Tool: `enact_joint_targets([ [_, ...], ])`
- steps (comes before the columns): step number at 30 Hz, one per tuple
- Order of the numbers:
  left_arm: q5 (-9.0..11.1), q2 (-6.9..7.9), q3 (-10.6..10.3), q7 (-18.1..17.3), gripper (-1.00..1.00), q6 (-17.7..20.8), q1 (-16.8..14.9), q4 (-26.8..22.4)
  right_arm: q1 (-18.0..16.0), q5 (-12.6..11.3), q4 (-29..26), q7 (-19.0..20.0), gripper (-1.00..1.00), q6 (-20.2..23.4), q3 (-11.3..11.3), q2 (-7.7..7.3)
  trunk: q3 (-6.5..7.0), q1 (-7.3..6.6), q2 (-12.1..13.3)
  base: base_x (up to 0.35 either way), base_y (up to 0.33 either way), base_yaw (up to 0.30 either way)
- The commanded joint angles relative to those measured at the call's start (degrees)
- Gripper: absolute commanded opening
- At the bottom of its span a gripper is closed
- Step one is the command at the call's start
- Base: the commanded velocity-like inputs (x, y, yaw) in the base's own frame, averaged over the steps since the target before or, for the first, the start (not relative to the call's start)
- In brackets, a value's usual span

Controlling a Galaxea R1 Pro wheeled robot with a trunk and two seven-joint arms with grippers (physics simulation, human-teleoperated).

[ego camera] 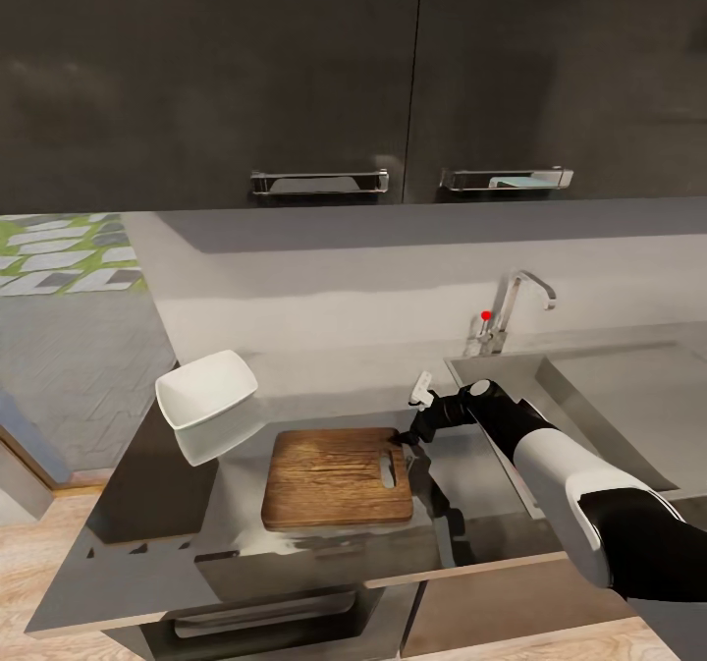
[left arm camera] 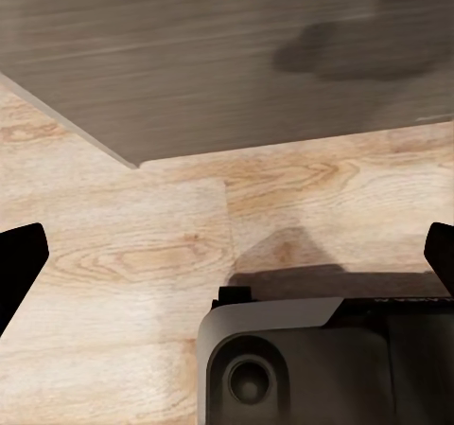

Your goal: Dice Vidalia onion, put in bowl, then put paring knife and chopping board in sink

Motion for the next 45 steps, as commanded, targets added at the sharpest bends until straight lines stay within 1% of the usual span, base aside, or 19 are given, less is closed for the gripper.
enact_joint_targets([
  [1,-0.03,0.0,0.01,0.0,1.0,-0.08,0.0,-0.07,-0.02,0.19,-0.13,0.24,1.0,0.25,0.03,-0.01,-0.11,0.03,-0.11,0.0,0.0,0.0],
  [33,-0.03,0.0,0.01,0.0,1.0,-0.06,-0.02,-0.04,-0.02,0.23,-0.31,0.19,1.0,0.3,0.03,-0.06,-0.11,0.03,-0.11,0.0,0.0,0.0],
  [41,-0.03,0.0,0.01,0.0,1.0,-0.1,-0.02,-0.05,-0.02,0.25,-3.09,-0.02,1.0,0.96,-0.33,0.01,-0.11,0.03,-0.11,0.0,0.0,0.0],
  [43,-0.03,0.0,0.01,0.0,1.0,-0.1,-0.02,-0.09,-0.02,0.22,-4.74,-0.49,1.0,1.62,-0.34,0.03,-0.11,0.03,-0.11,0.0,0.0,0.0],
  [45,-0.03,0.0,0.01,0.0,1.0,-0.11,-0.02,-0.11,-0.02,0.21,-6.45,-1.77,1.0,2.89,-0.33,0.02,-0.11,0.03,-0.11,0.0,0.0,0.0],
])
